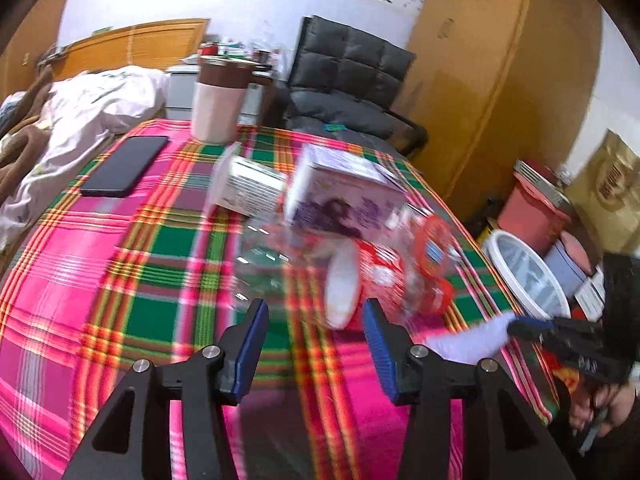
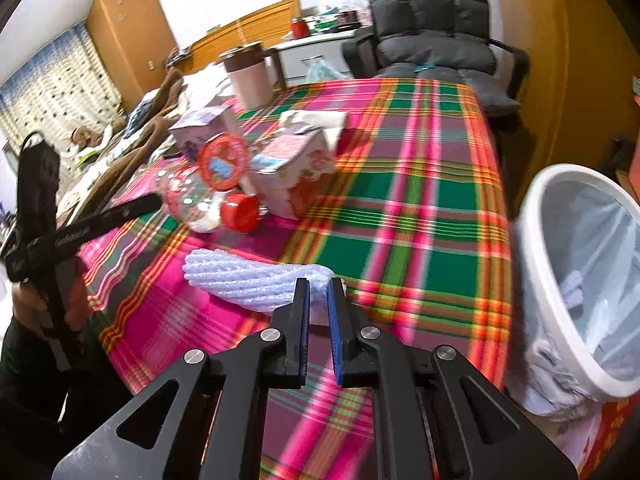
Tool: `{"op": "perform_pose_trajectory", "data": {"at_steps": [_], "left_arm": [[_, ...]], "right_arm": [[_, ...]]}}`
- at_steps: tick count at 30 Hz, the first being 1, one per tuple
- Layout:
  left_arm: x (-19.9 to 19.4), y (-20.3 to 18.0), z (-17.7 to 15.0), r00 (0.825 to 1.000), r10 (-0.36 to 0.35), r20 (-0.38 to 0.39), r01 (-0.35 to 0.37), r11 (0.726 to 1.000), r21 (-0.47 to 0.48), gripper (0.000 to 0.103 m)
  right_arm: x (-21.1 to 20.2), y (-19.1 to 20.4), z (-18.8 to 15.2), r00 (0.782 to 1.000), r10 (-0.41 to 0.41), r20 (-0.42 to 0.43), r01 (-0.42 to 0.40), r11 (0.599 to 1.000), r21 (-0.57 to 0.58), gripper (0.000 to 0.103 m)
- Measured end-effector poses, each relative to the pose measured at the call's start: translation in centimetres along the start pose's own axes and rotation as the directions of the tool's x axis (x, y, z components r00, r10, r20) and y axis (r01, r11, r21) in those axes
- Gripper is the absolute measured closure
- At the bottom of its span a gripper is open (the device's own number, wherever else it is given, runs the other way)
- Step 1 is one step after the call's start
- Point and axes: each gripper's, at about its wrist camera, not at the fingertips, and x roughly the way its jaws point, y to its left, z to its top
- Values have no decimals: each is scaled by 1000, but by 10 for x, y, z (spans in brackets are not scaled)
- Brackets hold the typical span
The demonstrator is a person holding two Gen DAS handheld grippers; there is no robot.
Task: Collect trash
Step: 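Grasp the second white foam net with the right tool, then grasp the clear Coke bottle with the left tool while the right tool holds the foam net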
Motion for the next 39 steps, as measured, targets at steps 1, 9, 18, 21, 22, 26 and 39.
{"op": "perform_pose_trajectory", "data": {"at_steps": [1,9,18,21,22,26,39], "left_arm": [[-3,-2,-2,1000,2,6,-2,1000,8,54],[-18,-7,18,995,66,72,-65,998,-18,54],[4,-73,18,992,111,62,-117,988,101,49],[14,-93,12,989,135,60,-142,980,137,40],[17,-99,11,989,137,58,-144,979,145,39],[31,-118,9,978,198,62,-206,960,190,29],[31,-86,-7,912,407,53,-410,901,143,29]], "right_arm": [[-2,-2,0,1000,-4,3,4,1000,6,91],[-13,-13,-5,999,-24,25,23,999,47,91],[-19,-21,-6,998,-34,44,31,997,75,91],[-21,-24,-8,998,-34,48,30,996,83,91],[-21,-26,-9,998,-34,49,30,996,87,91],[-24,-32,-10,998,-31,57,25,995,98,91],[-26,-42,-13,998,-8,66,0,994,109,91]]}}
